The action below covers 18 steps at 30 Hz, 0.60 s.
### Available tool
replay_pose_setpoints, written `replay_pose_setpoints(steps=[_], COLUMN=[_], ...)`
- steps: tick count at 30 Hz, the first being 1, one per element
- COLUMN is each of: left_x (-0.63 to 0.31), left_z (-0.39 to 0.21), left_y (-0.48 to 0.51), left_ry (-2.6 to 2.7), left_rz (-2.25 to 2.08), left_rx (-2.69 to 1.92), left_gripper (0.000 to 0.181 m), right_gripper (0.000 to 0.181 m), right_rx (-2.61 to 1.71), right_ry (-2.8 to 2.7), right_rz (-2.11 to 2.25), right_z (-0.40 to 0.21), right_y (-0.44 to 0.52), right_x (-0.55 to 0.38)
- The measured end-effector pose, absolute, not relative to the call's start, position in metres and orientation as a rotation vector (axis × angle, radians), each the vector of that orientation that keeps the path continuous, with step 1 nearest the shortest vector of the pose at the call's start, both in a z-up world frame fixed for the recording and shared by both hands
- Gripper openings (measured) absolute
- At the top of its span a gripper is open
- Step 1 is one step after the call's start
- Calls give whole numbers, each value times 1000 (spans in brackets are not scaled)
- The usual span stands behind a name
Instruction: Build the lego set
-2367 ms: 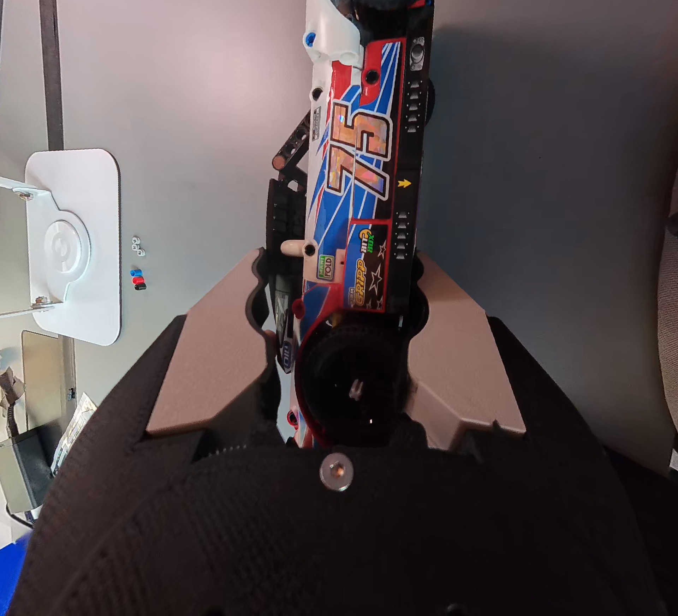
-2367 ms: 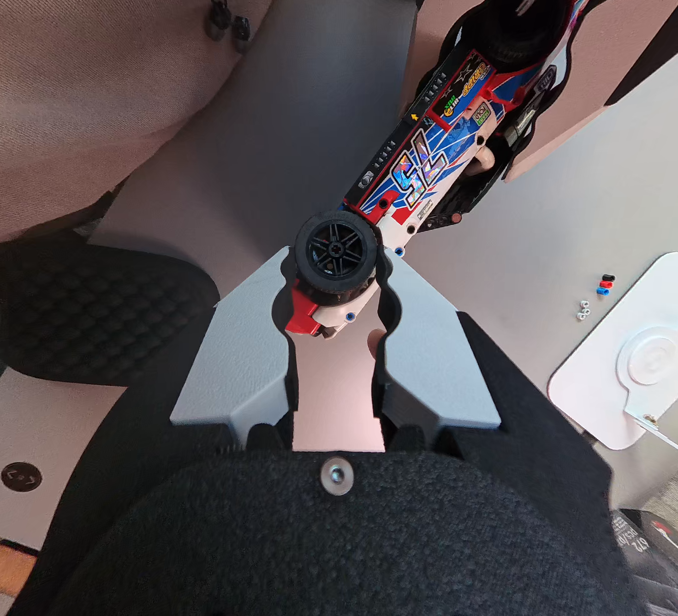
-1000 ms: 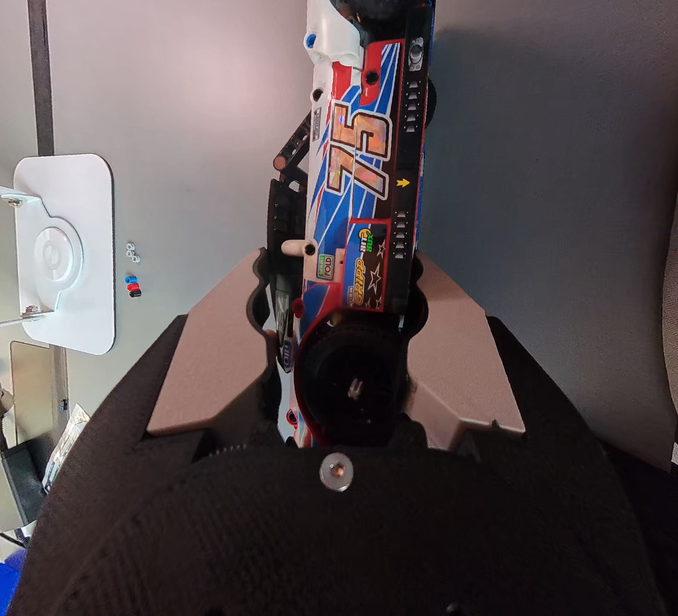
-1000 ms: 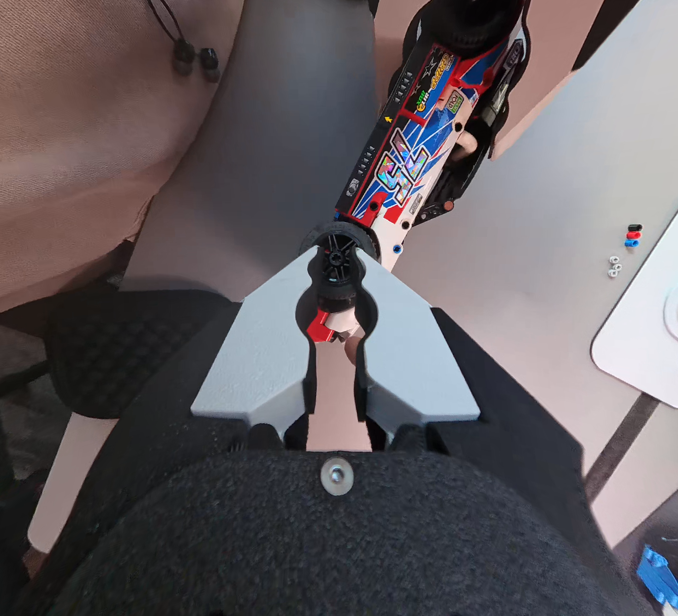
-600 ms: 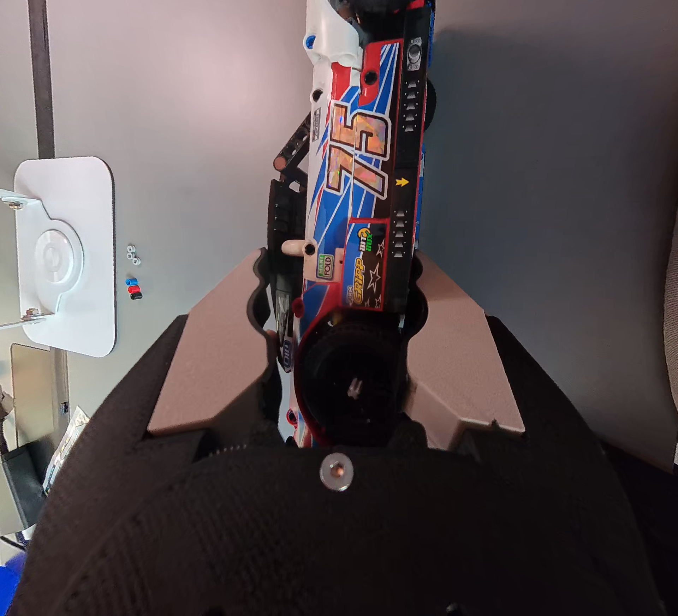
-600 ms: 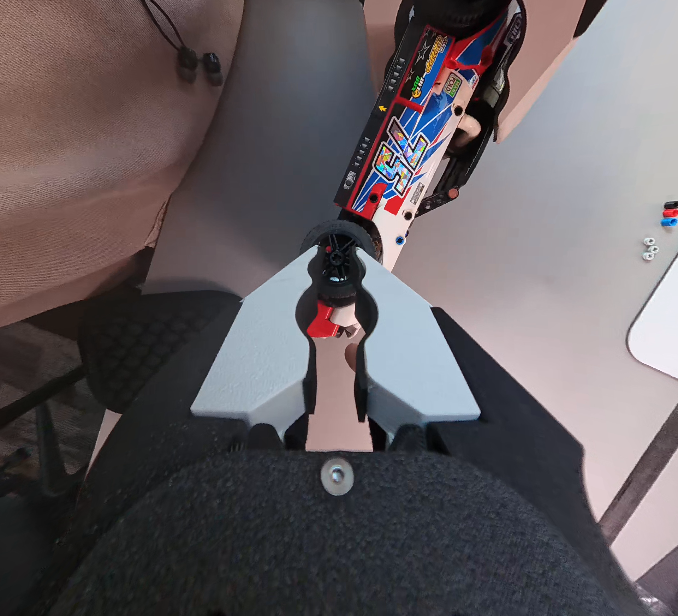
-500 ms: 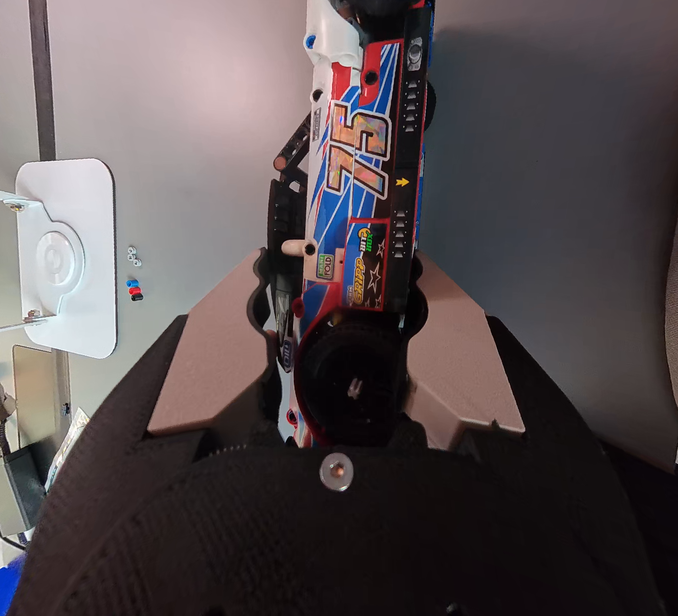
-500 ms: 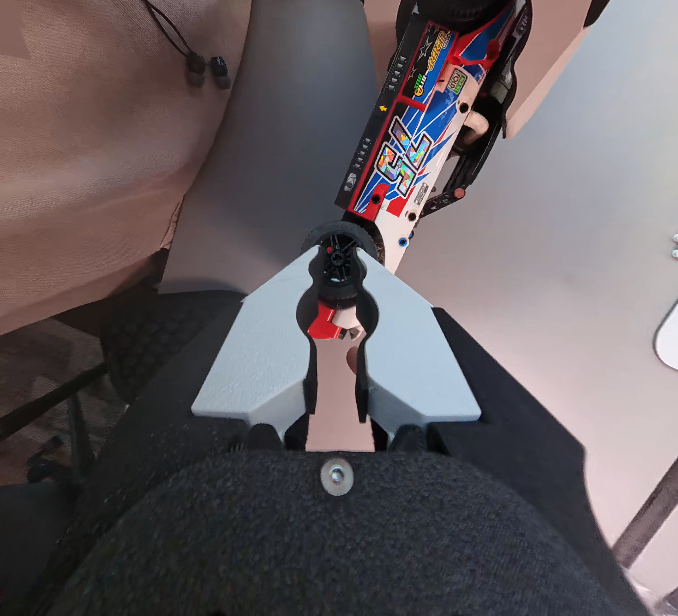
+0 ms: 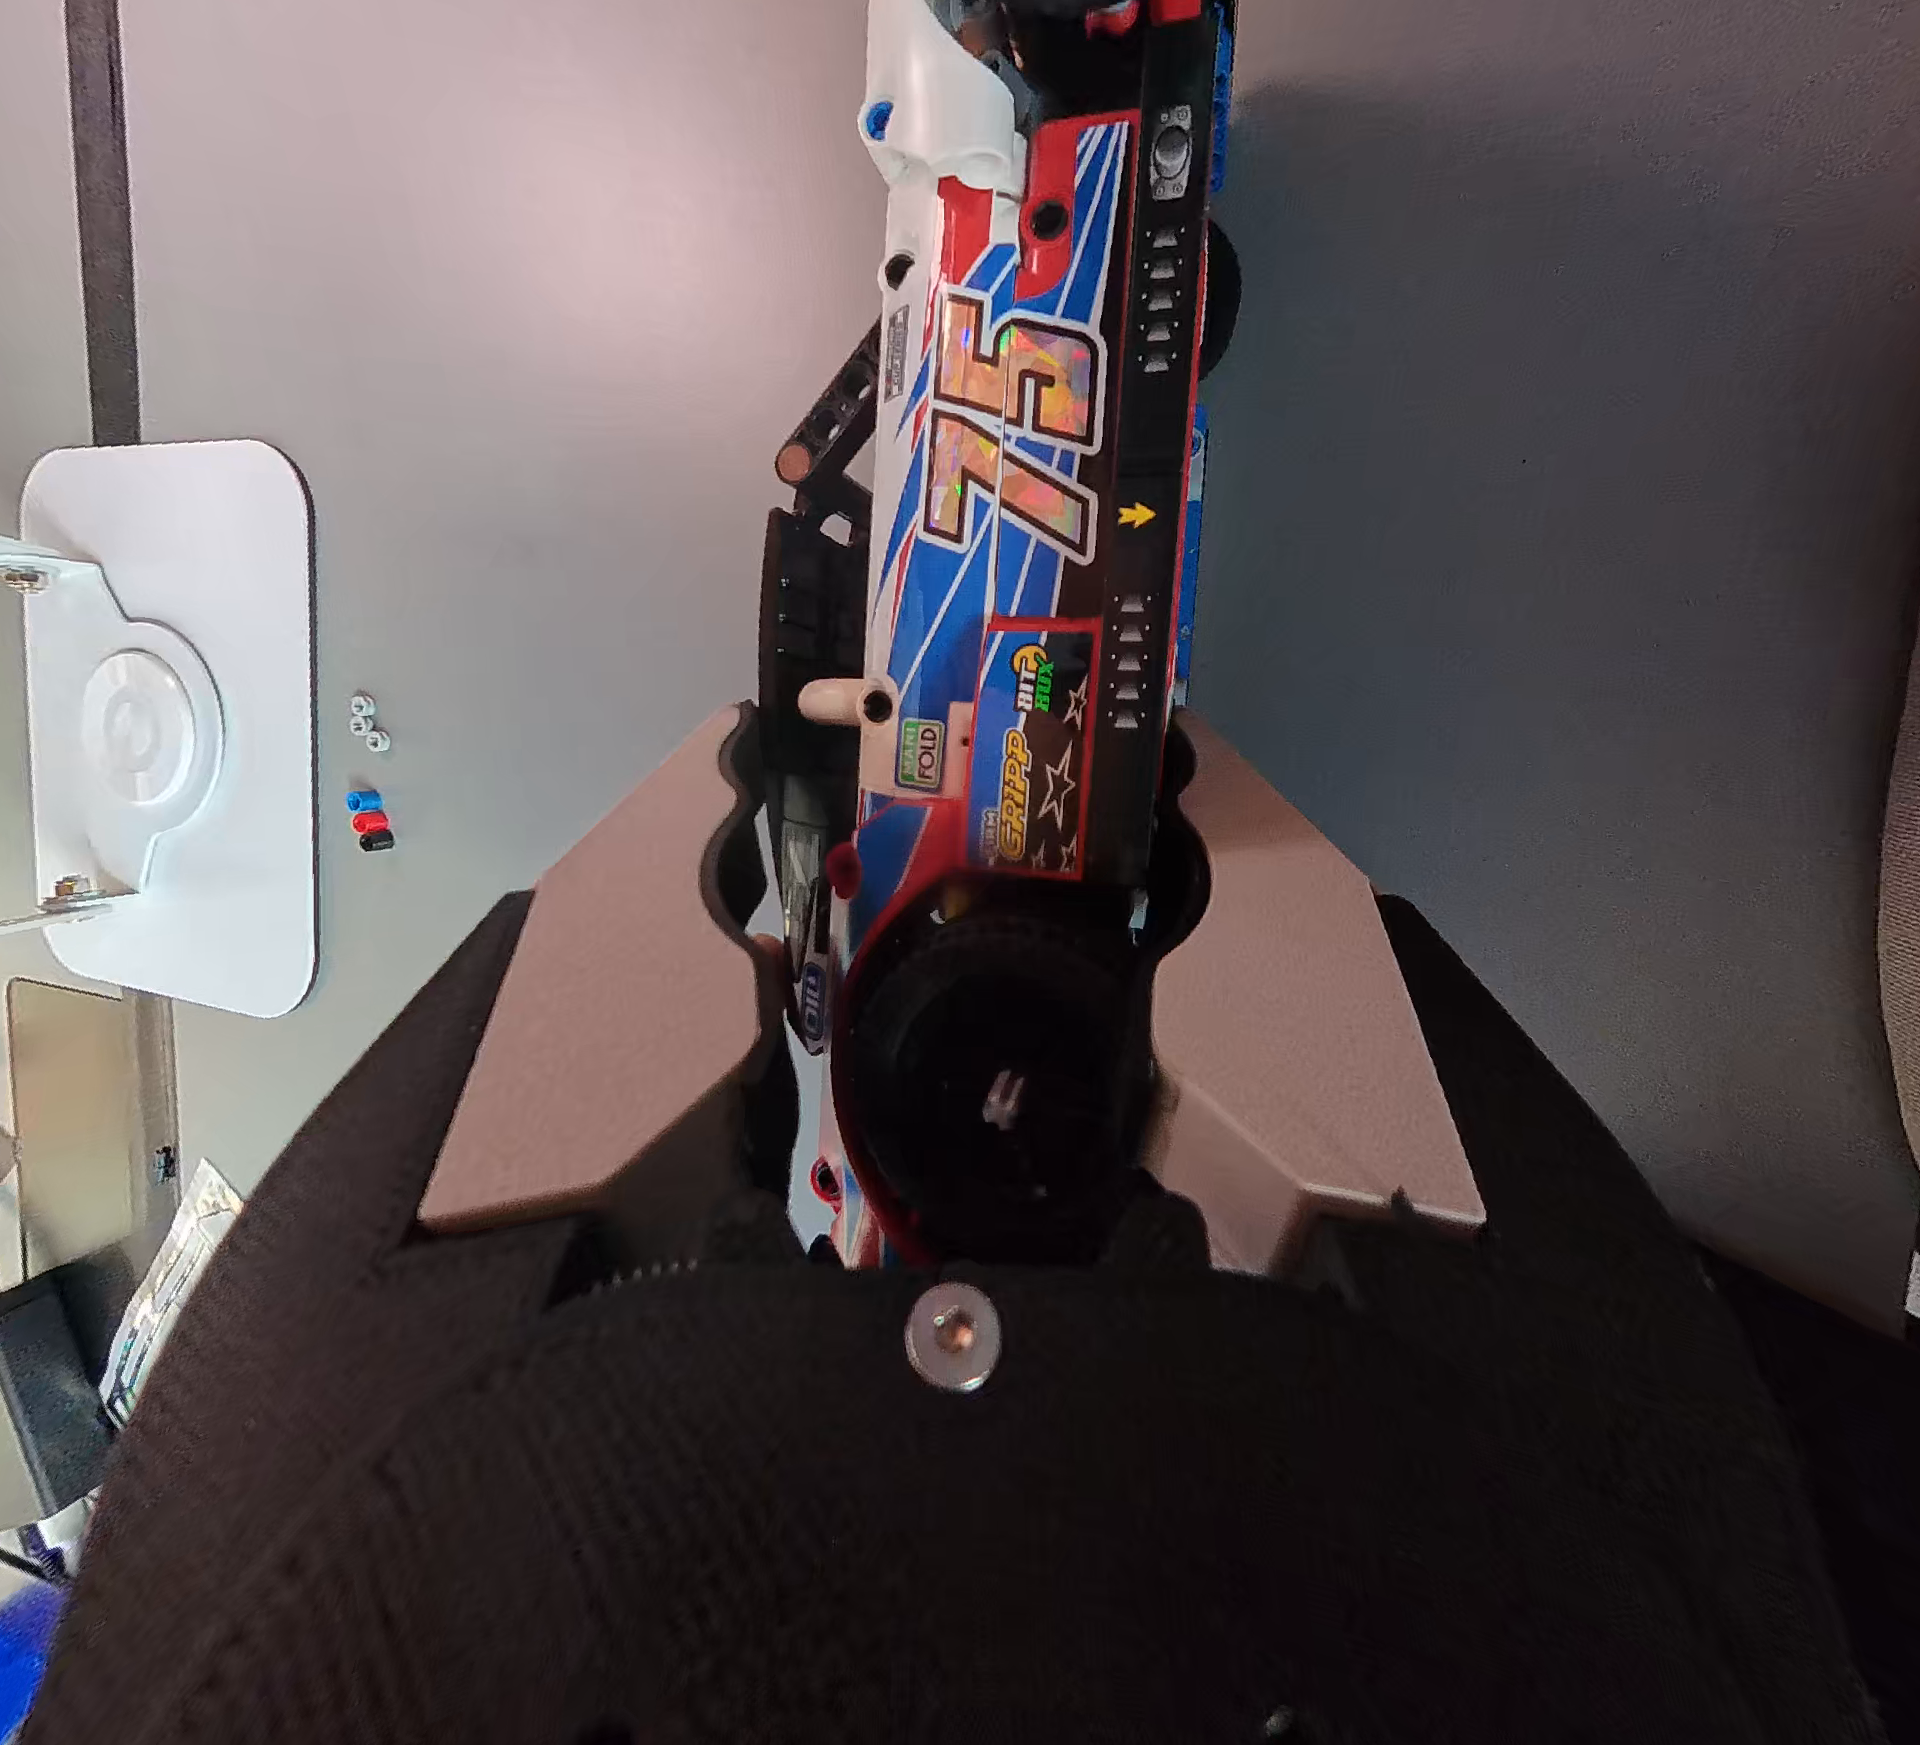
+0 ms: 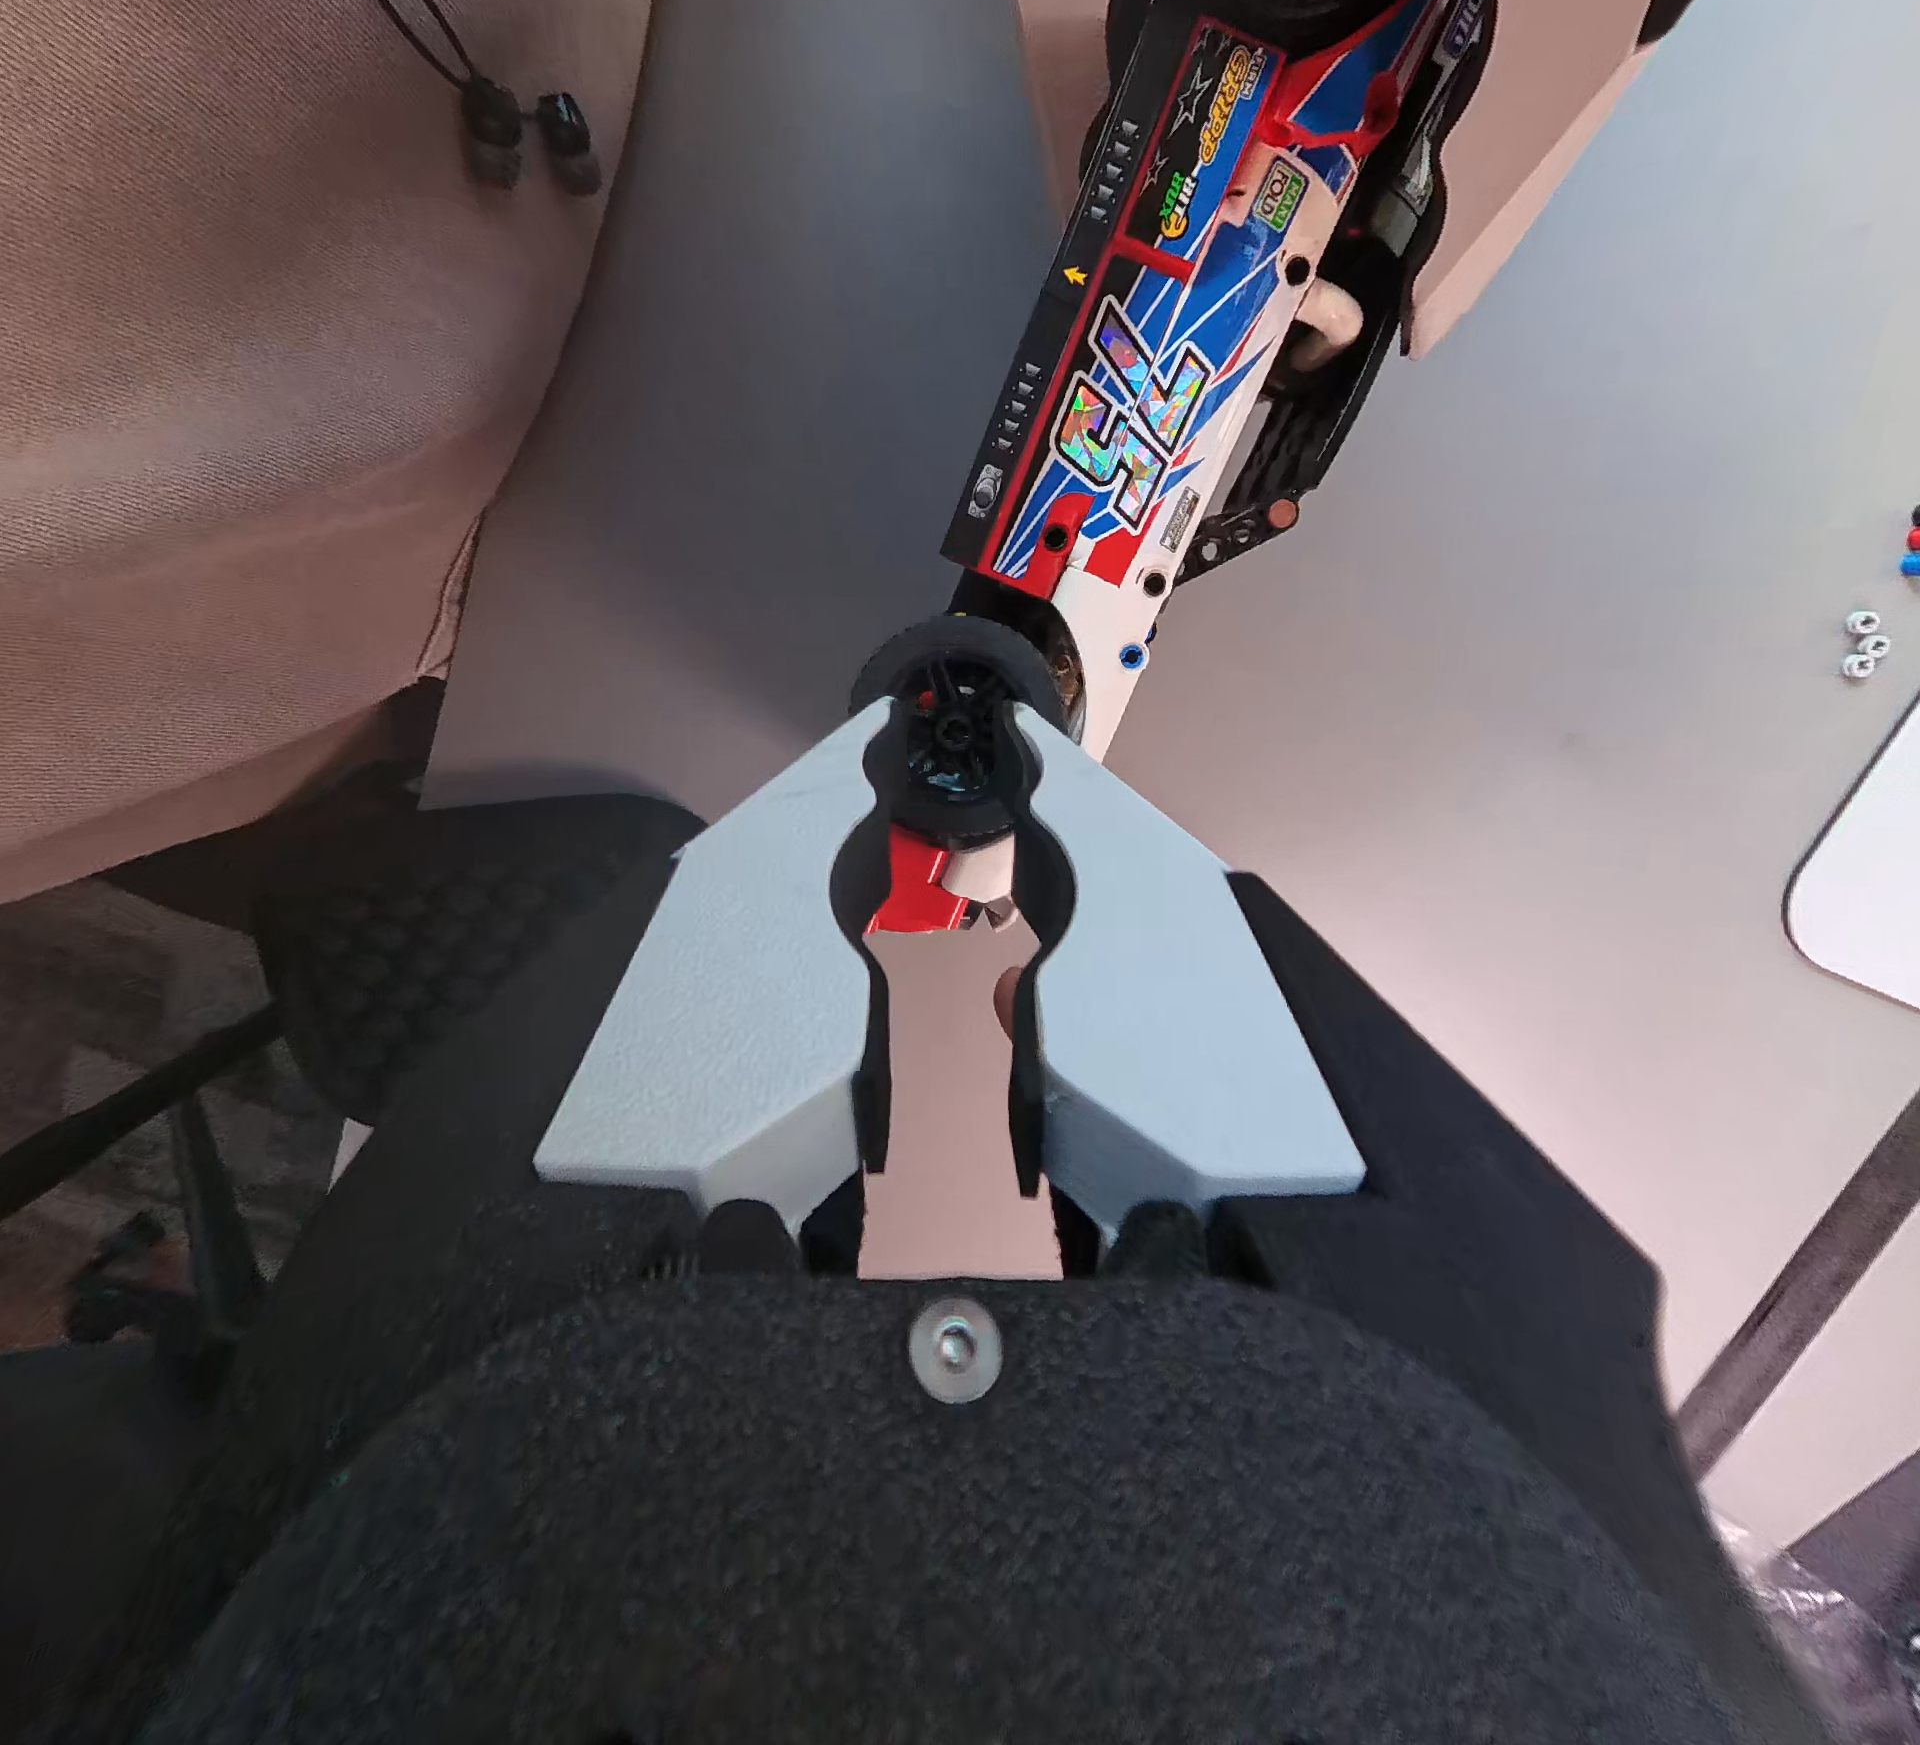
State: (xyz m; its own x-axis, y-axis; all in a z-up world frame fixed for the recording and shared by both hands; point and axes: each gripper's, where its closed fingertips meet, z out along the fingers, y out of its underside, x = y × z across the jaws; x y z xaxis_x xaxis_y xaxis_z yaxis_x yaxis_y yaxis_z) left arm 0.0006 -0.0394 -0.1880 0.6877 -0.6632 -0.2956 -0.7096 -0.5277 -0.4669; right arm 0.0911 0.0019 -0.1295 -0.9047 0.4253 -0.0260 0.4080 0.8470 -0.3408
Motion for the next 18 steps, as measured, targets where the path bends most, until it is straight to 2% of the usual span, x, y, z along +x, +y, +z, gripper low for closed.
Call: replay_pose_setpoints(steps=[18], left_x=[2], left_z=[-187], left_y=[-38], left_ry=[1066], left_rz=[103], left_rx=[-2307], left_gripper=[71], right_gripper=[11], right_rx=[-635], right_ry=[-3036], right_rz=[223], right_z=[-145], right_y=[6], right_x=[93])
